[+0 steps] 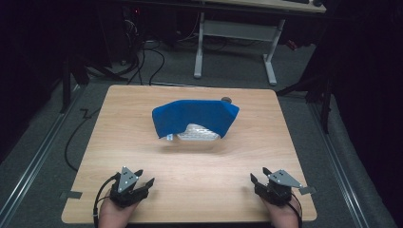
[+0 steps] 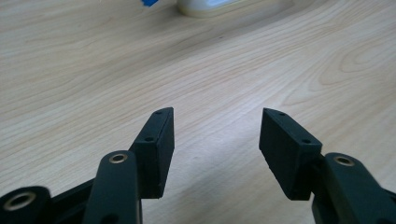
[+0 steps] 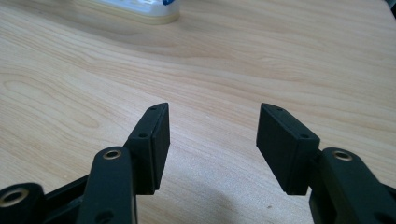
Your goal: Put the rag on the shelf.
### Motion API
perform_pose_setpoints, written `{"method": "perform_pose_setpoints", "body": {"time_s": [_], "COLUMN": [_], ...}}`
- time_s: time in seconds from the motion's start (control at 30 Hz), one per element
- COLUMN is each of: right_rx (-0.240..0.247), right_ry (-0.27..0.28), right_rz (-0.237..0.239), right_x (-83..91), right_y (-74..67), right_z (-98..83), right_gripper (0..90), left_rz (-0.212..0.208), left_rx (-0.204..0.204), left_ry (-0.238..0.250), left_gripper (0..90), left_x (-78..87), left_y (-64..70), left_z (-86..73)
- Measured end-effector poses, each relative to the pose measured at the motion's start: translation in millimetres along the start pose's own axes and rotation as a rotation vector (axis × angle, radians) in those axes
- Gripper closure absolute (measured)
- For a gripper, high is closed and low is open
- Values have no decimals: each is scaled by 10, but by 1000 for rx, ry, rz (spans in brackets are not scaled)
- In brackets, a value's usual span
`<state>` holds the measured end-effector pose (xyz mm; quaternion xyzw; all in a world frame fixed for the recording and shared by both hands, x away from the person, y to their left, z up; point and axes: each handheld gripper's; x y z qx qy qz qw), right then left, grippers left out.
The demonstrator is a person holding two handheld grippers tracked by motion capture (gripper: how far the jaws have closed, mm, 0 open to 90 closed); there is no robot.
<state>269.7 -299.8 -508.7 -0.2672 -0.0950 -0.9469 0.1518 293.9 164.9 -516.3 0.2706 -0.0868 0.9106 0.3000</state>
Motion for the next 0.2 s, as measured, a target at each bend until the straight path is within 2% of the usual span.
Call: {"method": "perform_pose_setpoints", "body": {"time_s": [0.2], "right_rx": [-3], "right_ry": [11], "right_rz": [3], "right_x": [-19], "right_y": [-6], "right_z": [20], "right_gripper": [444], "left_rz": [2], "left_rx": [13], "left_ry": [-2], "left_gripper": [458], "left_x": [-18], "left_y": [-31], "left_z": [-9]}}
Point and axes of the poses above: each handheld gripper's, and its own axes: x roughly backward along the jaws, z roughly out of its top, y roughly to its right, and after that the axes turned 1 degree about x, right-handed
